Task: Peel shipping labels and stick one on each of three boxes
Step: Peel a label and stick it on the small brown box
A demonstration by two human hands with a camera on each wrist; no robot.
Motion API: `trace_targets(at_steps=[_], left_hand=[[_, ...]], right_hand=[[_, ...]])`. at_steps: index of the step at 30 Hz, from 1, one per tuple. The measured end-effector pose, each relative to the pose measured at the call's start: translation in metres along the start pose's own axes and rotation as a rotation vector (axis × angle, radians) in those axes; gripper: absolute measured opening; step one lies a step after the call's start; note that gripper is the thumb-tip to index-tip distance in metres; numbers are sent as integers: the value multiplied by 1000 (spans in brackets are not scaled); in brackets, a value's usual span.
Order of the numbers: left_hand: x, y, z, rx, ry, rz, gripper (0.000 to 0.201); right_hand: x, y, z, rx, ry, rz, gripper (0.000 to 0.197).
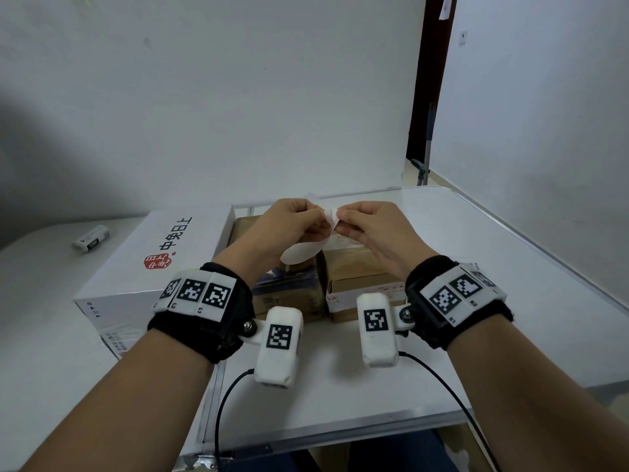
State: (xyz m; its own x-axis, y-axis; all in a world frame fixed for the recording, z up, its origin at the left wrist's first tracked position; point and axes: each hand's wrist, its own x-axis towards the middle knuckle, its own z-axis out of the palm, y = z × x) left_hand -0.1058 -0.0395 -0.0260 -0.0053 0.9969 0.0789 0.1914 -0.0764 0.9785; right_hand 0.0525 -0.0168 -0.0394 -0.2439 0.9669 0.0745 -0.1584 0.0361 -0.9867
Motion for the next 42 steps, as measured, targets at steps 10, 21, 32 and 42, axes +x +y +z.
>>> trace_targets(at_steps=[10, 21, 32, 42], left_hand=[[17, 9, -20, -513, 277, -181, 14], [39, 18, -60, -918, 342, -154, 15], [71, 14, -70, -429, 559, -167, 25], [68, 20, -49, 488, 430, 186, 38]], right_hand=[[13, 3, -17, 352, 275, 153, 12], [23, -7, -35, 756, 427, 206, 18], [26, -11, -26, 716, 502, 221, 8], [25, -15, -16, 703, 459, 175, 6]])
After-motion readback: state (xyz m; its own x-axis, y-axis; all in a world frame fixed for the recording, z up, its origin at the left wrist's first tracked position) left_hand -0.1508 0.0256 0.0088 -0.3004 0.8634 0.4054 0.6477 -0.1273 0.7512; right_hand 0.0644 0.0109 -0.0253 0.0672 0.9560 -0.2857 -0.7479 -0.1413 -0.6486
